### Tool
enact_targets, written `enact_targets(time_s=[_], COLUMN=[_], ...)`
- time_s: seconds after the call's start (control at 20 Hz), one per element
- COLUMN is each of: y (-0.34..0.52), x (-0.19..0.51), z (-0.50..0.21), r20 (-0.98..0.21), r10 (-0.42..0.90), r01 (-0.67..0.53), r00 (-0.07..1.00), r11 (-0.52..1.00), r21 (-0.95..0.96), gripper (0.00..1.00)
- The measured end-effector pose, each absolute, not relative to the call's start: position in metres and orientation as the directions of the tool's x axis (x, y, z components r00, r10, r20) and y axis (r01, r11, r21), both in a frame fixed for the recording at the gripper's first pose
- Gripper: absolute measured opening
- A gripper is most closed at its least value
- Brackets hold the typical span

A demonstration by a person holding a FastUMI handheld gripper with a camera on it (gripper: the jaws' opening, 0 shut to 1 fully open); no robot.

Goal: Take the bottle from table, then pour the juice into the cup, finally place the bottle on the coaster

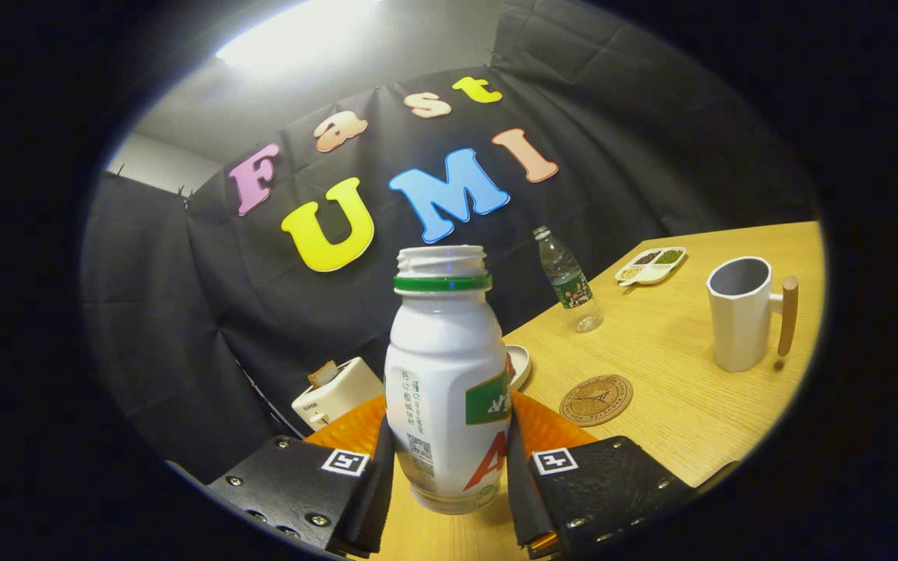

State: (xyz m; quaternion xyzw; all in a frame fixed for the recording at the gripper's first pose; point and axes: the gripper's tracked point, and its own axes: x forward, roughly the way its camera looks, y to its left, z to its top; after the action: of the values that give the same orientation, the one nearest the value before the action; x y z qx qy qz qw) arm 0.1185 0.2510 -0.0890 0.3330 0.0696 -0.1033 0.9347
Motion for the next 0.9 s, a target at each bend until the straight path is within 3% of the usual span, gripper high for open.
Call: enact_targets(time_s=[0.9], y=[0.177], x=[0.121], z=[-0.081], r20=[-0.155], r10=[-0.192], r01=[0.221], r00=[0.969], r11=[0.403], r21=[0.888], gripper=[0.61])
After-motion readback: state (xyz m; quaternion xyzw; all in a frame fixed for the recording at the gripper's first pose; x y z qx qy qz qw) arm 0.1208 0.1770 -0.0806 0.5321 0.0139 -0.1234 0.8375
